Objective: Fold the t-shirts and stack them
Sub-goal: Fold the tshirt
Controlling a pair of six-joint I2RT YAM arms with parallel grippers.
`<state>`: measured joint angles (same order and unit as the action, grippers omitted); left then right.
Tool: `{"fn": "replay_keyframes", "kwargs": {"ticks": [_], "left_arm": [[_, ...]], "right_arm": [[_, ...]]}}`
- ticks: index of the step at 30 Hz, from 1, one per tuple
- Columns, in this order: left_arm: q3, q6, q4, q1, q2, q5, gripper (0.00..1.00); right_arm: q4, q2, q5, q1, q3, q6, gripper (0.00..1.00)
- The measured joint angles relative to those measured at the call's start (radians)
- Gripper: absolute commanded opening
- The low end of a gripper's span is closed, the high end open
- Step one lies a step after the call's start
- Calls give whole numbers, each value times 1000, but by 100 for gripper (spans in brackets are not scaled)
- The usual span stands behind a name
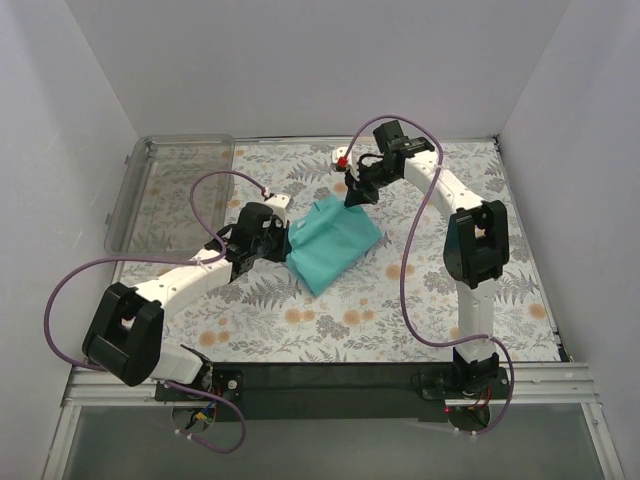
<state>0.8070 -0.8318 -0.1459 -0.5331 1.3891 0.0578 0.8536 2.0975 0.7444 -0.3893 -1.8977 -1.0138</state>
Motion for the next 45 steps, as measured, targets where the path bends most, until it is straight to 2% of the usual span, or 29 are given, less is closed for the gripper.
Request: {"fn": "replay_keyframes", "kwargs": {"ticks": [16,30,45], "left_arm": [[-12,6,27,43,62,-73,0],[-13,24,96,55,85,-137,0],[-13,28,123,74,141,-175,0]], "right_arm": [[-137,76,-36,-37,-27,152,1],[-338,111,-74,-40,-15,340,1],[-427,135,-113,-54,-2,436,1]]}}
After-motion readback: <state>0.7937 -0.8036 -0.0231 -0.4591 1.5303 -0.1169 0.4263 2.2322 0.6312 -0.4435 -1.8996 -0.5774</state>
